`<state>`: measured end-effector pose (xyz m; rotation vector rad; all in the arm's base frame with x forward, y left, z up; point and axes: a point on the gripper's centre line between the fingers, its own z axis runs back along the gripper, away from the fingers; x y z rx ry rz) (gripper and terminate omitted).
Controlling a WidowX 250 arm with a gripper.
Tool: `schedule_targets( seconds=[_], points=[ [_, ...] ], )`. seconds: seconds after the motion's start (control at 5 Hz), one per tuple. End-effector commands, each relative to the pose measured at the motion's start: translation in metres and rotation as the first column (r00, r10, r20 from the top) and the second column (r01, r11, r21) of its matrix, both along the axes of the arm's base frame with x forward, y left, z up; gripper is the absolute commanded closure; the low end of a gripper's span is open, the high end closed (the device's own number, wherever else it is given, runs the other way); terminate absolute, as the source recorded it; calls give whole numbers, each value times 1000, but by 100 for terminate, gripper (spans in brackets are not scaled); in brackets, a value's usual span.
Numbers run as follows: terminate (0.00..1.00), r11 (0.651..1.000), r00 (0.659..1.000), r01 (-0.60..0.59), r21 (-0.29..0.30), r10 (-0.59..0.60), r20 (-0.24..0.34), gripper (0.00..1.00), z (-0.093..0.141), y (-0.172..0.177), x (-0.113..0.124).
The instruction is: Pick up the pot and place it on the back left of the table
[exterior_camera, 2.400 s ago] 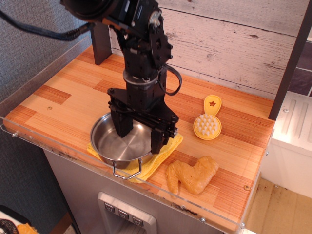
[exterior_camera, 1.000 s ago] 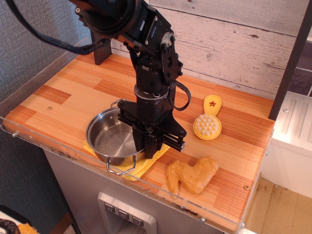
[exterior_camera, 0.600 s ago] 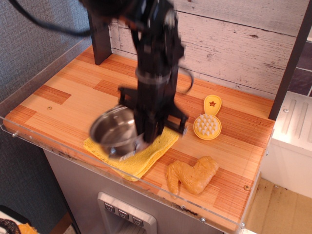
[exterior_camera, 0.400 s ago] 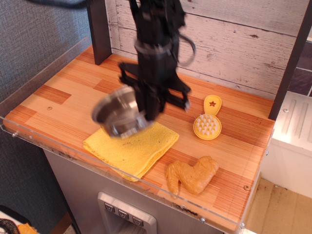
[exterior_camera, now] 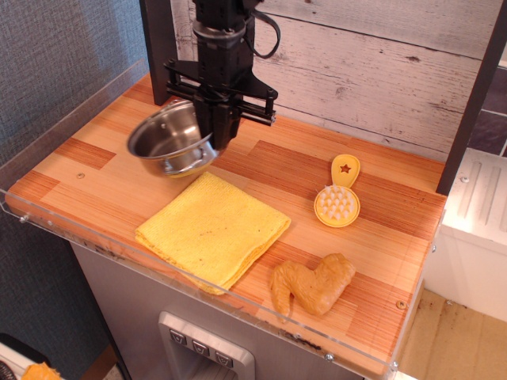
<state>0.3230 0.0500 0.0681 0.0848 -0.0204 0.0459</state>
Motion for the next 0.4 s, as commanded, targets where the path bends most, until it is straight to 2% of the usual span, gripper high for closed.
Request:
schedule_targets(
  seconds=[0.0,0.2],
  points=[
    [0,998,997,-61,19,60,58,100,-5,20,28],
    [0,998,997,-55,28,53,48,100,-12,16,41]
  ],
)
